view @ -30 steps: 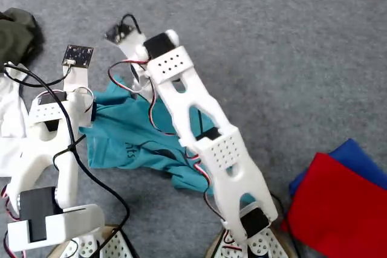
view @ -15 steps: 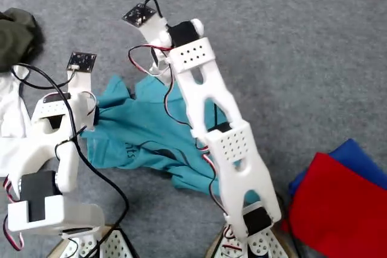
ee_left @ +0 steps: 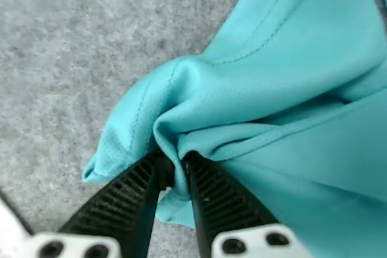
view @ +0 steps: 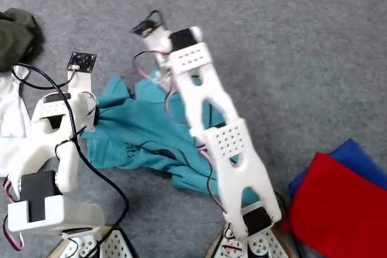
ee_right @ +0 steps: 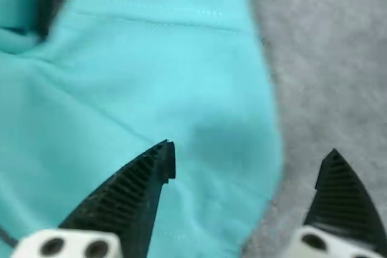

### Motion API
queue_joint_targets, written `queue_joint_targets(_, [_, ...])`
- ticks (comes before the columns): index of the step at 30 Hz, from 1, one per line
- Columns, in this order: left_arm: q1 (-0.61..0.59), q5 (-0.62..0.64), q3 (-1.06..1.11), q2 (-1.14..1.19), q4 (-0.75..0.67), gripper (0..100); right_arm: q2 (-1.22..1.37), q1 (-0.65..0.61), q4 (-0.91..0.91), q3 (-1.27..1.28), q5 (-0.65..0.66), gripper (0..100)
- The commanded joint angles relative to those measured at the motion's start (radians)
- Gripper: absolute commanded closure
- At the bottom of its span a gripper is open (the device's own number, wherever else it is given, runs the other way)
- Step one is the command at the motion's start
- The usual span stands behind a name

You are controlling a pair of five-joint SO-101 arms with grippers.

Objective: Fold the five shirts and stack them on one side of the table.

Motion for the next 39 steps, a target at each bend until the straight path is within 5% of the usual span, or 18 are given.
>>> queue_joint_targets(1, [-0.026,0.003,-0.046,-0.01,-0.015,98,-0.093,-0.084,0.012,-0.013,-0.009,63.1])
queue_joint_targets(7, [-0.072,0.023,-0.077,-0.01,-0.014,98,0.068,-0.093,-0.02,-0.021,-0.009,65.9])
queue_joint_targets(15, [-0.083,0.058,-0.08,-0.01,-0.02,98,0.081,-0.061,0.017,-0.016,-0.061,99.4])
queue_joint_targets(27, [-0.121,0.058,-0.112,-0.004,-0.021,98,-0.131,-0.248,0.015,0.262,-0.087,95.4])
queue_joint_targets(33, [-0.127,0.058,-0.112,-0.004,-0.021,98,-0.182,-0.154,0.018,0.229,-0.138,75.6])
queue_joint_targets(39, [-0.127,0.058,-0.112,-0.004,-0.021,98,-0.392,-0.09,0.017,0.17,-0.143,72.0])
